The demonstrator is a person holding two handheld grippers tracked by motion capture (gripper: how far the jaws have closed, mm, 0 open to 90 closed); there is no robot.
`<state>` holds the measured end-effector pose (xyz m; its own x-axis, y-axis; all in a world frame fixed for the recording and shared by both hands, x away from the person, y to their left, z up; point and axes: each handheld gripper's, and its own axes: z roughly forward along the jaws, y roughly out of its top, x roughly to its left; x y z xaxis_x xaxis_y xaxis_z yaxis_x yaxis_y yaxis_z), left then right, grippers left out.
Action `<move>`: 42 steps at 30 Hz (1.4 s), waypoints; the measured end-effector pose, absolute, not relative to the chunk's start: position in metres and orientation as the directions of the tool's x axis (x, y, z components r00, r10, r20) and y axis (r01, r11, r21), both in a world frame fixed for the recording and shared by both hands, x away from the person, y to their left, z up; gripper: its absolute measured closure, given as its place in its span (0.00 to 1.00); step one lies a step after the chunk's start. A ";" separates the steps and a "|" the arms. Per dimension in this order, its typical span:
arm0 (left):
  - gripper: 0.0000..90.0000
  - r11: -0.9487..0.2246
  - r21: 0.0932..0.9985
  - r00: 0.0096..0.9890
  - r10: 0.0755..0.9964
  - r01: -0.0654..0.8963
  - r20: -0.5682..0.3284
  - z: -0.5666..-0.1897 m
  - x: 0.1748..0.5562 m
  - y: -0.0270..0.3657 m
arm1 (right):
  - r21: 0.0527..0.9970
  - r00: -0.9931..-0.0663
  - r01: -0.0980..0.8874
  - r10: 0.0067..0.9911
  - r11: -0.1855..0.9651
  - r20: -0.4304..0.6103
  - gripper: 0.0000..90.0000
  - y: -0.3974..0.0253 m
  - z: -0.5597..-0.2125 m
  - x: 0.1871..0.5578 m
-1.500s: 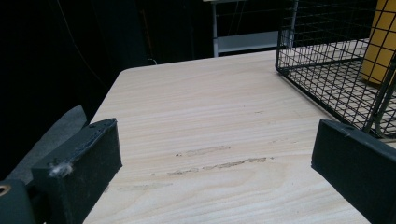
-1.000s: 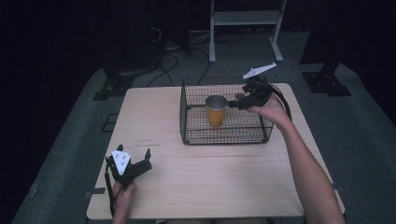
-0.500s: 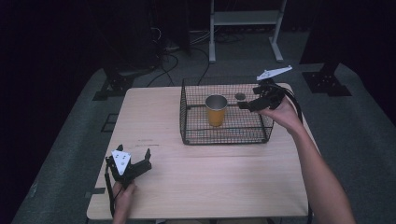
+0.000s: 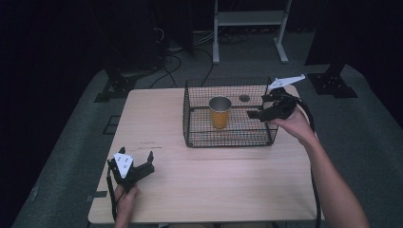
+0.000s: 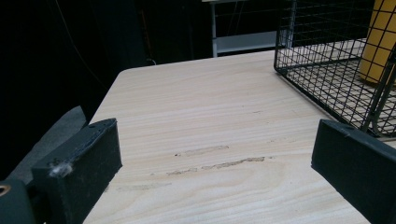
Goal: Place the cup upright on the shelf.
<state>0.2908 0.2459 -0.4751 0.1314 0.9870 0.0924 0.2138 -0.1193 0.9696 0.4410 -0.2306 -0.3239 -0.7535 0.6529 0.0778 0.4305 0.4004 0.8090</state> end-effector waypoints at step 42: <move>0.01 -0.123 0.968 0.131 0.987 0.218 0.096 -0.475 0.291 0.246 | 0.818 -0.814 0.390 0.573 0.423 0.092 0.00 -0.246 -0.369 0.358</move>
